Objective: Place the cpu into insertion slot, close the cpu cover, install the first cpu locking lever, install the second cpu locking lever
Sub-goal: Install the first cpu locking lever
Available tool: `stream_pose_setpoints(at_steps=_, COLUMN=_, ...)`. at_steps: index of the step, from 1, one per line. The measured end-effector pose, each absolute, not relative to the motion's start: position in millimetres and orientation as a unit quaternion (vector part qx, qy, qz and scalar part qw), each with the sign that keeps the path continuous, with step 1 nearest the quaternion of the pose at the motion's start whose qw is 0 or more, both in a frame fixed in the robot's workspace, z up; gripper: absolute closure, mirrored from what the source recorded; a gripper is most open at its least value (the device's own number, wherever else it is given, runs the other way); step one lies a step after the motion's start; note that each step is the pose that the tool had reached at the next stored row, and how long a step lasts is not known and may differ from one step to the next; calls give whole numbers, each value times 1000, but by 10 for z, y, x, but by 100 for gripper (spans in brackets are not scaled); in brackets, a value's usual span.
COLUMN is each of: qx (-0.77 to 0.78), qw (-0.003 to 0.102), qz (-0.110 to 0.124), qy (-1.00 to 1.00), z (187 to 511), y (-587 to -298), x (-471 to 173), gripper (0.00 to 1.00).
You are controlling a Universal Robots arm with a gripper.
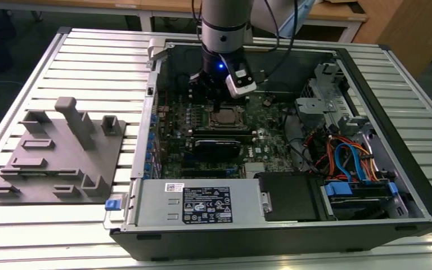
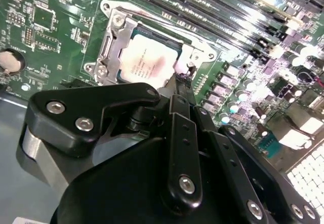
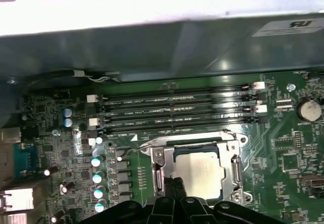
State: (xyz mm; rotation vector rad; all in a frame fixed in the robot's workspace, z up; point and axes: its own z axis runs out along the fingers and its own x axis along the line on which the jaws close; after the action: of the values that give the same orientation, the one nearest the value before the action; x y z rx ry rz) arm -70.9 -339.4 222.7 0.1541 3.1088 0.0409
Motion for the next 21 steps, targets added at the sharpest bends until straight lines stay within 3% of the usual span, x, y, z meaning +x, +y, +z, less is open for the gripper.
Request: stream_pose_setpoints(at_steps=21, qx=33, qw=13, qz=13, qy=999, z=2271, y=-3390, x=-902, gripper=90)
